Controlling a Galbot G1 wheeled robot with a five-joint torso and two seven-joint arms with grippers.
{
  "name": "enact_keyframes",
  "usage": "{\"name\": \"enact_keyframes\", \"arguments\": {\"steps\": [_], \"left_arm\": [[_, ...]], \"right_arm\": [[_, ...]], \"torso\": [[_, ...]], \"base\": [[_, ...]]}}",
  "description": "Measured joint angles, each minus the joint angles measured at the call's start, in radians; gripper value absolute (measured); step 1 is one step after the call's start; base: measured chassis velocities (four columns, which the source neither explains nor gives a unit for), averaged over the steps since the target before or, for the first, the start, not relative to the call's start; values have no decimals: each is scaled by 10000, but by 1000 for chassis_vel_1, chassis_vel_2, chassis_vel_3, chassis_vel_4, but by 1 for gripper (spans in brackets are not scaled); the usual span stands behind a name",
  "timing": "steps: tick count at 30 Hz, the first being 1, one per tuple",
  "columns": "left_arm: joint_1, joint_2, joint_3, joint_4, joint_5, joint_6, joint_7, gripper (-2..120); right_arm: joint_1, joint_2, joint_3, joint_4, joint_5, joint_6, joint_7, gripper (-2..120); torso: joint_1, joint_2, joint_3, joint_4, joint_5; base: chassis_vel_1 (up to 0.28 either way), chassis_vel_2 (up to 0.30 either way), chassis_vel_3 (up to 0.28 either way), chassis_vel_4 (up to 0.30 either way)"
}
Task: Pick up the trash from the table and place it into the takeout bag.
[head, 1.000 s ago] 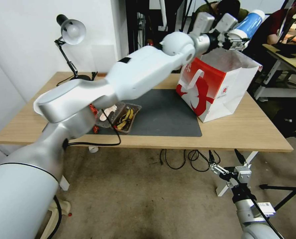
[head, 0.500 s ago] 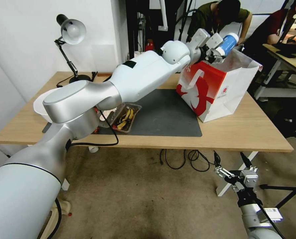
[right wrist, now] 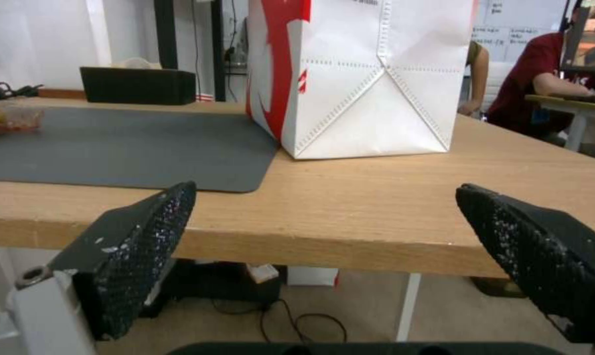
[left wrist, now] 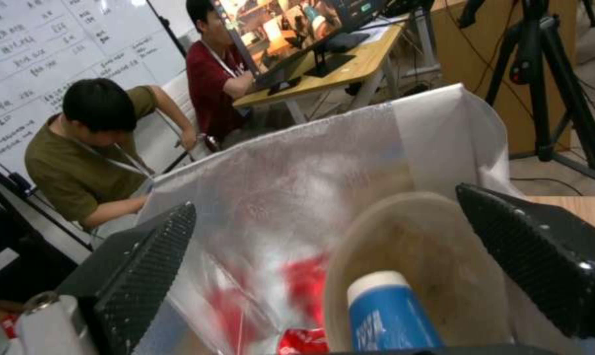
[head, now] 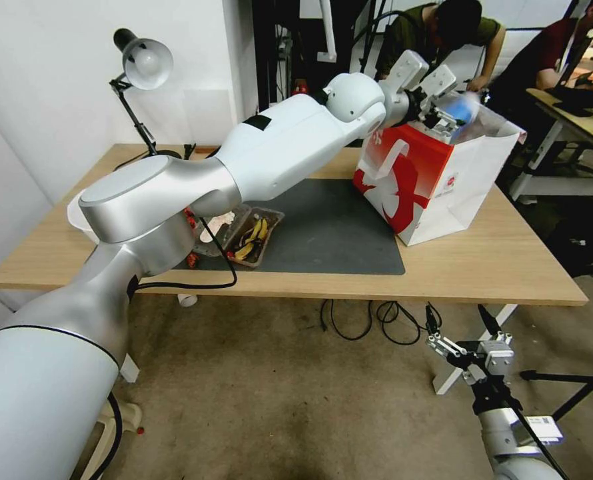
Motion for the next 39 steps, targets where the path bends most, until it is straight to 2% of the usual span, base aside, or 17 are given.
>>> {"name": "enact_keyframes", "arguments": {"steps": [5,11,15,18,19,20,21,23,24,26,27,30,31,34,39], "left_arm": [[66,-62,-203,-35,2,-39,-10,100],[76,231,-876,-607,184,-326,-619,100],[41,537,-1359,-873,191,-387,-777,100],[174,1623,-1994,-1961,-76,-393,-1342,100],[174,1623,-1994,-1961,-76,-393,-1342,100],[281,1929,-2133,-2248,-126,-392,-1517,100],[567,2528,-2381,-2840,-211,-386,-1900,100],[923,3099,-2651,-3613,-296,-382,-2263,100],[923,3099,-2651,-3613,-296,-382,-2263,100],[1653,4076,-3133,-5066,-359,-397,-2574,100],[1653,4076,-3133,-5066,-359,-397,-2574,100],[2560,5065,-3627,-6248,-360,-649,-2745,100],[2560,5065,-3627,-6248,-360,-649,-2745,100],[3732,5923,-4449,-7186,-314,-1031,-3040,100],[4689,6411,-5059,-7787,-19,-1635,-3244,100]], "right_arm": [[-6,-6,7,52,6,-5,-3,100],[-24,-24,-27,150,27,-17,-11,100],[8,-33,-64,172,28,-20,-14,100],[41,-53,-108,230,28,-38,-15,100],[41,-53,-108,230,28,-38,-15,100],[55,-57,-128,244,28,-43,-14,100],[82,-65,-178,272,27,-67,-15,100],[121,-71,-235,305,12,-102,-16,100],[121,-71,-235,305,12,-102,-16,100],[226,-84,-315,376,-12,-261,-14,100],[226,-84,-315,376,-12,-261,-14,100],[313,-104,-399,428,-60,-373,-7,100],[313,-104,-399,428,-60,-373,-7,100],[327,-77,-447,497,-116,-414,0,100],[315,-67,-504,541,-186,-416,6,100]], "torso": [[1,0,0,0,0],[-2,1,0,-2,0],[-1,1,0,-2,0],[-1,2,-2,0,-2],[-1,2,-2,0,-2],[-2,3,-2,0,-2],[-1,2,0,4,-5],[1,1,1,10,-12],[1,1,1,10,-12],[-2,3,-1,2,-6],[-2,3,-1,2,-6],[-1,2,-1,-2,-6],[-1,2,-1,-2,-6],[-1,2,-1,2,-6],[-1,2,0,-2,-3]], "base": [[0,0,0,0],[0,0,0,0],[0,0,0,0],[0,0,0,0],[0,0,0,0],[0,0,0,0],[0,0,0,0],[0,0,0,0],[0,0,0,0],[0,0,0,0],[0,0,0,0],[0,0,0,0],[0,0,0,0],[0,0,0,0],[0,0,0,0]]}}
